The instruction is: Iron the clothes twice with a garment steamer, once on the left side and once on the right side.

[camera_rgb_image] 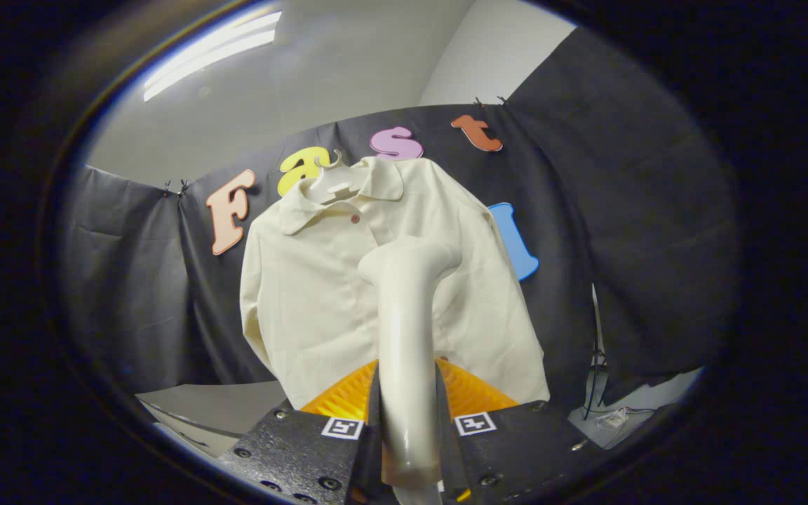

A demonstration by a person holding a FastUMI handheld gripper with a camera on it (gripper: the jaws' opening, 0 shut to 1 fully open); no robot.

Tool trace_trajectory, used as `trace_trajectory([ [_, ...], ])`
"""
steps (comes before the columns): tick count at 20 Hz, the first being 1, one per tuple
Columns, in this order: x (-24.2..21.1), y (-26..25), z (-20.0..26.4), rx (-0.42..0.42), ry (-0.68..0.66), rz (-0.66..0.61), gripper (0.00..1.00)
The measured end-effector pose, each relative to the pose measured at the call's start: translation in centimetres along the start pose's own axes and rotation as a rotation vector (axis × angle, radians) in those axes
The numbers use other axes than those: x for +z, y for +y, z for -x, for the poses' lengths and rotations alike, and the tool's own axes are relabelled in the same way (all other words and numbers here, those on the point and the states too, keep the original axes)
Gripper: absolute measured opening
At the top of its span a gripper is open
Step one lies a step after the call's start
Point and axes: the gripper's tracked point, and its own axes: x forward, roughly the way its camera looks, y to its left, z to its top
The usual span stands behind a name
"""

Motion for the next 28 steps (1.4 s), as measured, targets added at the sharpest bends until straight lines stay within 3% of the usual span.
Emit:
trace_trajectory([
  [4,4.8,1.5,-3.7,0.023,-0.053,0.018,0.33],
  [9,6.1,1.1,-8.2,0.034,-0.072,0.004,0.33],
  [13,3.8,-0.8,-9.9,0.074,-0.044,-0.017,0.33],
  [16,2.3,-2.0,-9.6,0.096,-0.028,-0.102,0.33],
  [28,-7.5,-6.4,-5.8,0.025,0.129,-0.067,0.33],
])
